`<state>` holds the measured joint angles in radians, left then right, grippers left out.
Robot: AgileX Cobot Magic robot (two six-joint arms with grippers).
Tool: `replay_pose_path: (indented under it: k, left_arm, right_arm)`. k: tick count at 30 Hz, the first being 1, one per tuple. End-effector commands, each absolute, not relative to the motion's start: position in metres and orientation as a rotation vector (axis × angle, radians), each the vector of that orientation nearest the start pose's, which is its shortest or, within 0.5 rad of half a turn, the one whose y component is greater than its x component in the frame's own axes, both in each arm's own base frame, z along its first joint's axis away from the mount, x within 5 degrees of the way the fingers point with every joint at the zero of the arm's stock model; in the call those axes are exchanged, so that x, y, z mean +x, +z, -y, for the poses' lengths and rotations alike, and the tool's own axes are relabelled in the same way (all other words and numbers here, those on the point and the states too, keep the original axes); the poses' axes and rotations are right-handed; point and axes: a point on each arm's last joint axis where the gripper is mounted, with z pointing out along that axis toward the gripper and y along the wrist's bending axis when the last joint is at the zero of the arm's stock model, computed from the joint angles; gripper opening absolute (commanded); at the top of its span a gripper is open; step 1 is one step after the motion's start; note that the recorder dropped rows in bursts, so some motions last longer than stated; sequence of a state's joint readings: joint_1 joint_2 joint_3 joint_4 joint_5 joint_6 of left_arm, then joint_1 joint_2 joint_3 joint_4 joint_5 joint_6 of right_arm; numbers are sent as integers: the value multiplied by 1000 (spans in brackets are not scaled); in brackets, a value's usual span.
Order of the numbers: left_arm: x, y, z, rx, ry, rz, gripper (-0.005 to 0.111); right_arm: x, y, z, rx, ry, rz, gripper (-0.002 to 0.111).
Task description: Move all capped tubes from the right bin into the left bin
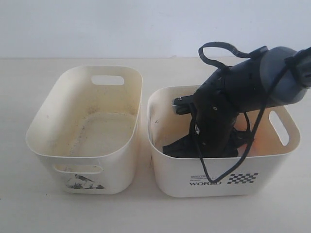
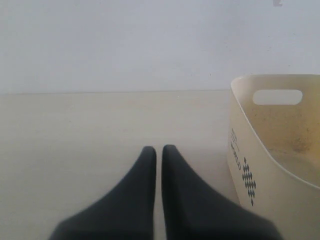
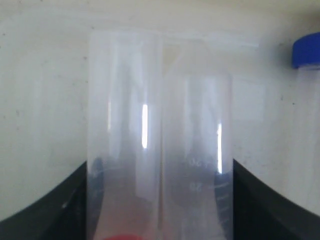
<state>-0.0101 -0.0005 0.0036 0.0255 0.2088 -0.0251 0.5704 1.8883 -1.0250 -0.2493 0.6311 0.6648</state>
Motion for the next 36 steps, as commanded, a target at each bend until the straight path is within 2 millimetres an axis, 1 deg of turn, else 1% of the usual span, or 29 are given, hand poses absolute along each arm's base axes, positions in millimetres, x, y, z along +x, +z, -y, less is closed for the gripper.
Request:
replay_pose_path:
  k: [1, 5, 10, 15, 17, 18, 19, 21, 23, 25, 27, 31, 36]
  left_arm:
    - [56, 194, 0, -6, -14, -1692, 4]
    - [56, 194, 0, -6, -14, -1692, 4]
    - [56, 194, 0, -6, -14, -1692, 4]
    - [56, 194, 0, -6, -14, -1692, 4]
    - [56, 194, 0, -6, -14, -1692, 4]
    - [56, 194, 0, -6, -14, -1692, 4]
    - [56, 194, 0, -6, -14, -1692, 4]
    - [56, 194, 0, -6, -14, -1692, 4]
    - [56, 194, 0, -6, -14, -1692, 4]
    - [56, 194, 0, -6, -14, -1692, 4]
    - [56, 194, 0, -6, -14, -1692, 4]
    - [56, 194, 0, -6, -14, -1692, 4]
    - [56, 194, 0, -6, -14, -1692, 4]
  right_arm:
    - [289, 130, -168, -140, -62, -2916, 33]
    - [289, 130, -168, -134, -63, -2917, 21]
    - [289, 130, -168, -134, -65, -2919, 0]
    - [288, 132, -168, -133, -65, -2918, 0]
    - [288, 140, -167, -131, -54, -2901, 0]
    - [287, 151, -166, -125, -41, -2881, 0]
    - [287, 157, -166, -123, -37, -2869, 0]
    - [286, 183, -164, -110, -4, -2809, 0]
    - [286, 204, -164, -106, 23, -2758, 0]
    - [285, 218, -162, -101, 34, -2728, 0]
    - [285, 227, -161, -97, 51, -2703, 0]
    - [282, 235, -159, -89, 43, -2702, 0]
    - [280, 258, -155, -81, 44, -2662, 0]
